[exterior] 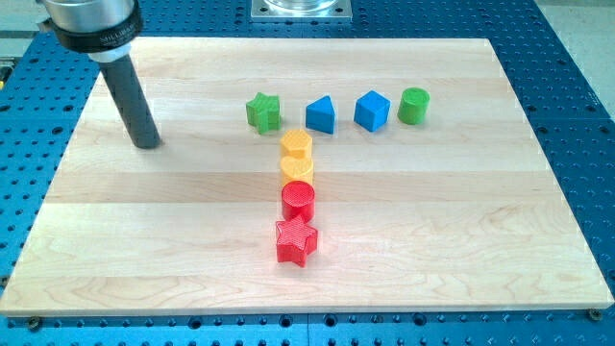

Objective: Push the green circle into the blue cube

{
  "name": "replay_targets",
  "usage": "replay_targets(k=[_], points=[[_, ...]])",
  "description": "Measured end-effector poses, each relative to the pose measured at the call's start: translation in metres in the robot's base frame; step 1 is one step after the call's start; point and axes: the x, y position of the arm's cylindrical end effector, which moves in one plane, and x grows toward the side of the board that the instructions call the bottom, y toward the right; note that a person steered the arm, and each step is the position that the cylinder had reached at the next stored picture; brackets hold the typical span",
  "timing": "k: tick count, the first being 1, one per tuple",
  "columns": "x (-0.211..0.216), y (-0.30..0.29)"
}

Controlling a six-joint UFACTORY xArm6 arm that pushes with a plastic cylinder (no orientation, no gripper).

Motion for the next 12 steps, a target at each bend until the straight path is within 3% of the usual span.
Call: replay_targets(k=[1, 2, 4, 5, 9, 12], points=[[-0.058, 0.005], [-0.102, 0.088], [-0.102, 0.332], [-0.084, 0.381], [-0.053, 0.37], [-0.032, 0.295]])
